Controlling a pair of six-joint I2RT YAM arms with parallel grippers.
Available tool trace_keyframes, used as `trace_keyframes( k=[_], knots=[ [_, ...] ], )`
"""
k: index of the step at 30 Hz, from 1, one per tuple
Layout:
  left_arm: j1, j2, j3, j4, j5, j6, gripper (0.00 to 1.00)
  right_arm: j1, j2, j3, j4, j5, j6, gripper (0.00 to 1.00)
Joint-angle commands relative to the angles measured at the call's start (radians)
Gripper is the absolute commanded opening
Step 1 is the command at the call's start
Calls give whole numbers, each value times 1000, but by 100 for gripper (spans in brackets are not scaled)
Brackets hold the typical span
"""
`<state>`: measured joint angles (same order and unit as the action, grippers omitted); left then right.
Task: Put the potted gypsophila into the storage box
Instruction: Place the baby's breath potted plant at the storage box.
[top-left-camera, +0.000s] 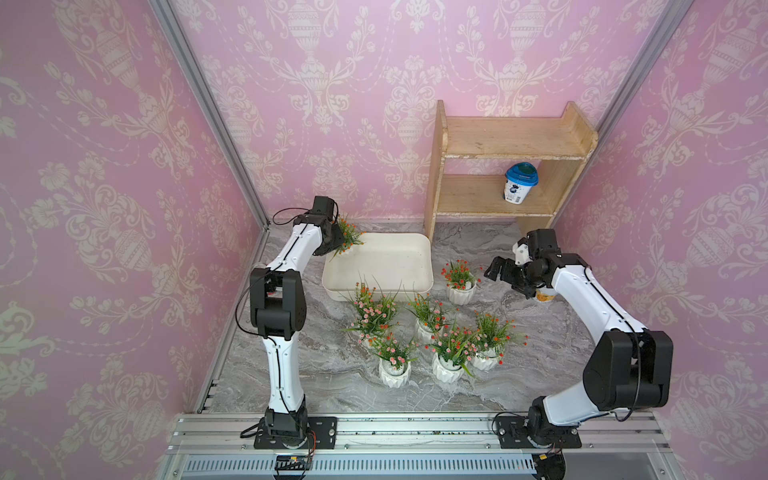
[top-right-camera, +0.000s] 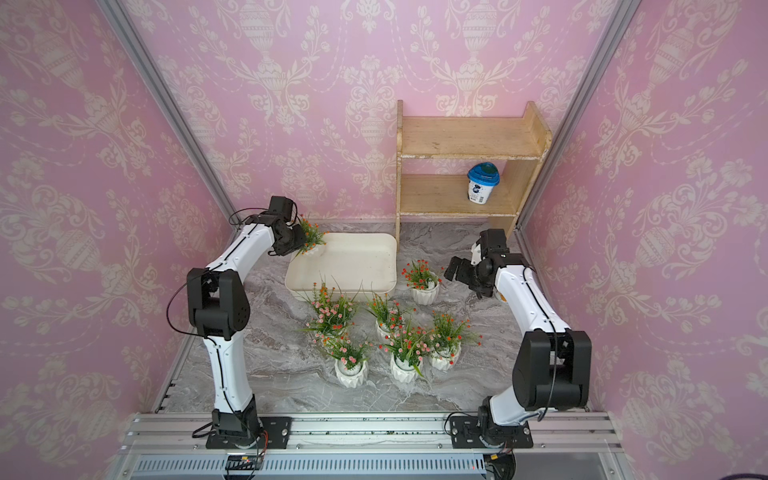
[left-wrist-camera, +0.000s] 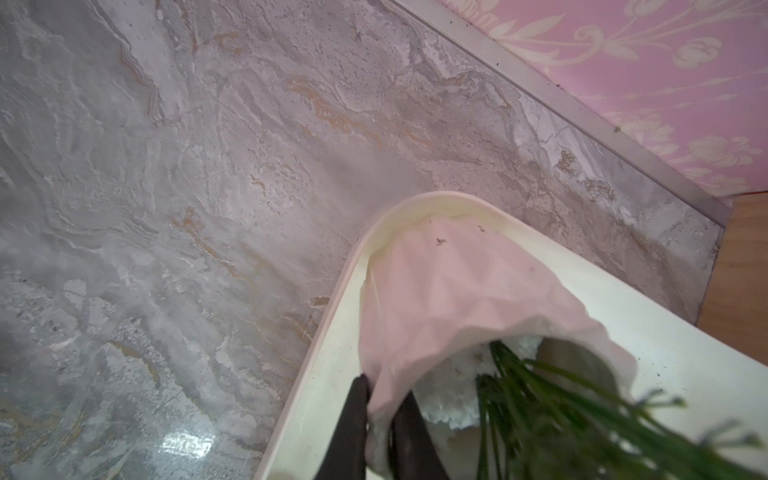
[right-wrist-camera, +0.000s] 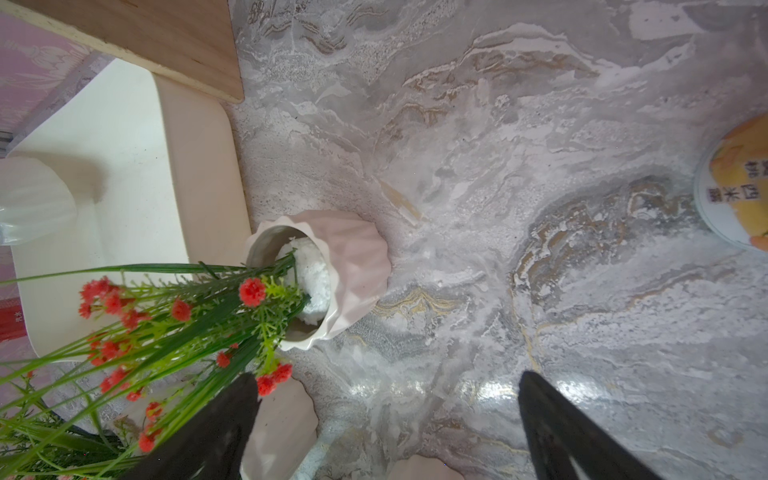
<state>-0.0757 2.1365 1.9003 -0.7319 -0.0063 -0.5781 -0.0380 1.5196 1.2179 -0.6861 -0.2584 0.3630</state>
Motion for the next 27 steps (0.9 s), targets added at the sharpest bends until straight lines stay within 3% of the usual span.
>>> trace_keyframes(
  k=[1, 11, 22, 27],
  knots=[
    [-6, 22, 54, 9, -6, -29, 0, -5, -12, -5, 3, -5, -22, 100],
    [-7, 49, 64, 12, -8, -35, 1, -5, 2, -8, 11, -8, -21, 100],
    [-7, 70, 77, 20, -31, -40, 19, -5, 5, -11, 11, -7, -21, 100],
    [-7, 77, 79, 28, -40, -46, 22, -5, 4, -14, 16, -10, -18, 100]
  ],
)
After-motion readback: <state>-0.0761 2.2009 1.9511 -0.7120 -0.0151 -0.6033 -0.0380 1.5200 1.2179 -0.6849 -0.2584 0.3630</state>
